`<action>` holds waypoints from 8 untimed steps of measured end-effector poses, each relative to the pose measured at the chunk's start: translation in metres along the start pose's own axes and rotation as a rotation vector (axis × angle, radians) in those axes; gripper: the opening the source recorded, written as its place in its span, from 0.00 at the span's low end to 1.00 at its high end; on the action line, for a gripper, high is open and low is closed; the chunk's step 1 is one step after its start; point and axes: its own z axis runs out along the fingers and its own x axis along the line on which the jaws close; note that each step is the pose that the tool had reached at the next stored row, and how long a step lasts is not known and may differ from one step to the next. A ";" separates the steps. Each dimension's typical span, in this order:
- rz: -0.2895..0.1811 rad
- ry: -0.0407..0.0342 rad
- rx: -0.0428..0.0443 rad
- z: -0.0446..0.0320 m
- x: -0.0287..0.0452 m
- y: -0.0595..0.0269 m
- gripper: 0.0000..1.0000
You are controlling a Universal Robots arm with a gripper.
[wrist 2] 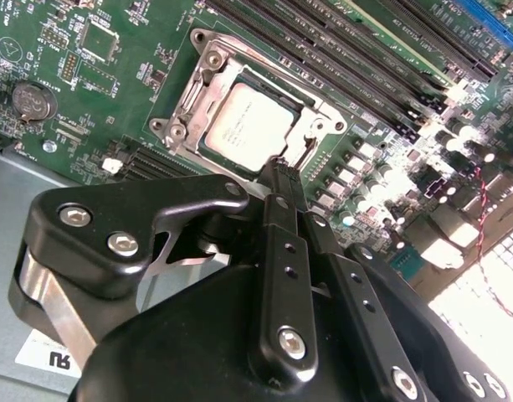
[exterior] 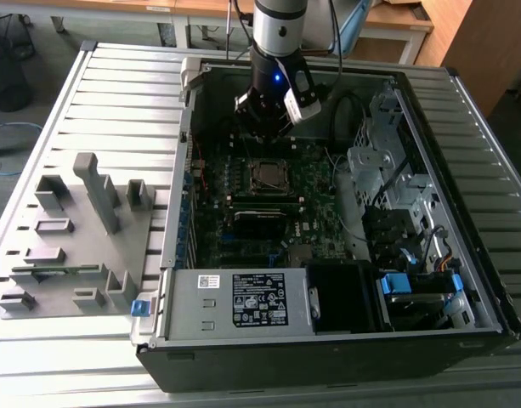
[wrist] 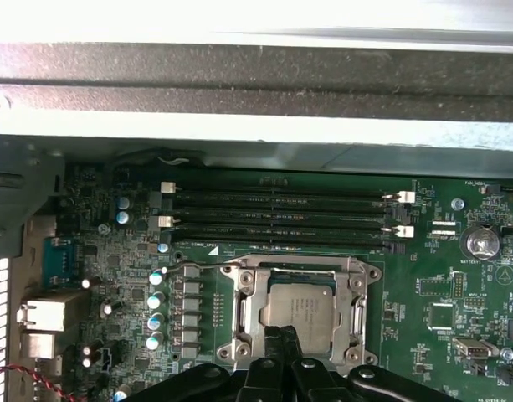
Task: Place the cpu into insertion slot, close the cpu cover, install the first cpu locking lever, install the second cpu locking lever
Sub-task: 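Install the first cpu locking lever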
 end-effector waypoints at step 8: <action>0.000 0.0000 -0.0001 -0.0019 0.0000 0.0000 0.10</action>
